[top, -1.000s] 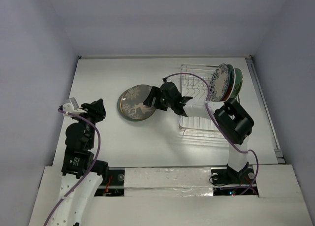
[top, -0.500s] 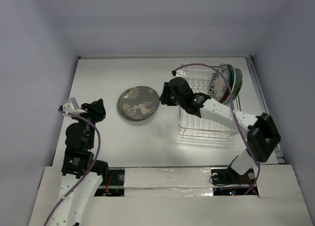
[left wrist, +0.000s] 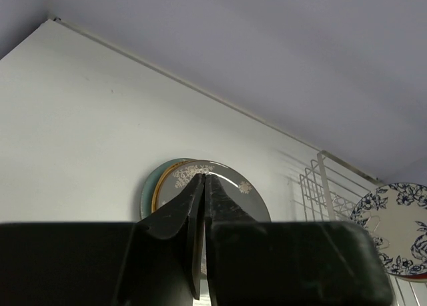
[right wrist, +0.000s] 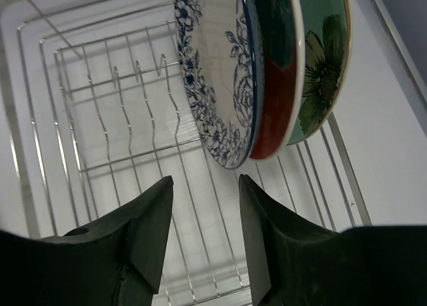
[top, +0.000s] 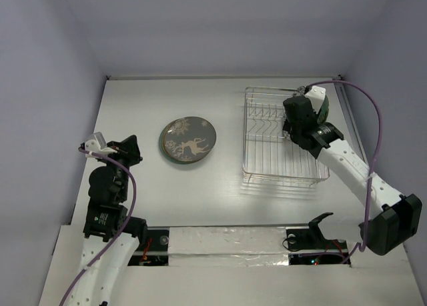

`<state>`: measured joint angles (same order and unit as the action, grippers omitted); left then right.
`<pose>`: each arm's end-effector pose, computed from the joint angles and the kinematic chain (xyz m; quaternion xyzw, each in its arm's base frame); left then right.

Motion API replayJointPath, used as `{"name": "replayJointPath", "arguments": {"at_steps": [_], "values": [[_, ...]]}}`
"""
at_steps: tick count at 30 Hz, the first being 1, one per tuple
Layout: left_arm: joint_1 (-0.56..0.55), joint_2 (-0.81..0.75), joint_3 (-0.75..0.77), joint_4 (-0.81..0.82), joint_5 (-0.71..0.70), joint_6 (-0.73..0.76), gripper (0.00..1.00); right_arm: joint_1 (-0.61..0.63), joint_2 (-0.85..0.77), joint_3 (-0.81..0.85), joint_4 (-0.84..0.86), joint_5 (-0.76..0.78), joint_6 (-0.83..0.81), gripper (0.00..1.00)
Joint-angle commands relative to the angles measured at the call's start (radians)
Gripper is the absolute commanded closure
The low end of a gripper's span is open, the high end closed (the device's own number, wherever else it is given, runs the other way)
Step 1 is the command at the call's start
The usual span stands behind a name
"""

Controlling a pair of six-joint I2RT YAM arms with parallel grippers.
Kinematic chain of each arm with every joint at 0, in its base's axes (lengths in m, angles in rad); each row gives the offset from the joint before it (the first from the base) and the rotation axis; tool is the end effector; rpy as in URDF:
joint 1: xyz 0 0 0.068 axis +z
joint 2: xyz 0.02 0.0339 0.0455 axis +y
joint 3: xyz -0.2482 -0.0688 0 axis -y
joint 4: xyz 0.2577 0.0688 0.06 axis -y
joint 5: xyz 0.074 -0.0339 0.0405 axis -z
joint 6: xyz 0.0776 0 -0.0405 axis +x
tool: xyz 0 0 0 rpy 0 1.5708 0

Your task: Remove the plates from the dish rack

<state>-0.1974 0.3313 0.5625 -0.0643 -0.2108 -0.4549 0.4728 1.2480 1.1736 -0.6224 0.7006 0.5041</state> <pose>0.1701 -0.0175 0.3366 -0.1621 0.6265 -0.1789 0.7411 0.2943 0.0943 0.3040 0.1585 0.8486 -0.0880 0.4969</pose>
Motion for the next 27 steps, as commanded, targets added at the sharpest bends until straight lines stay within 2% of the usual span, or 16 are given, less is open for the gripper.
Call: {"name": "replayJointPath", "arguments": {"at_steps": [1,3,6,13,22,24,27], "values": [[-0.007,-0.003,-0.009,0.041,0.004,0.001,0.98,-0.026,-0.013,-0.029,-0.004,0.017,-0.047,0.50],[-0.007,-0.002,-0.009,0.040,0.004,-0.001,0.88,-0.036,0.001,-0.031,0.013,-0.002,-0.050,0.52],[-0.007,-0.003,-0.007,0.041,0.004,0.001,0.83,-0.060,0.044,-0.019,0.019,-0.009,-0.052,0.53],[-0.007,-0.002,-0.007,0.041,0.004,-0.001,0.78,-0.132,0.122,0.004,0.058,-0.015,-0.076,0.55],[-0.007,0.005,-0.006,0.037,0.004,0.002,0.77,-0.188,0.240,0.066,0.099,0.025,-0.111,0.58],[-0.007,0.006,-0.004,0.037,0.004,0.002,0.77,-0.188,0.260,0.093,0.084,0.040,-0.113,0.62],[-0.007,0.009,-0.006,0.035,0.004,0.004,0.77,-0.188,0.268,0.130,0.076,0.056,-0.128,0.76]]}}
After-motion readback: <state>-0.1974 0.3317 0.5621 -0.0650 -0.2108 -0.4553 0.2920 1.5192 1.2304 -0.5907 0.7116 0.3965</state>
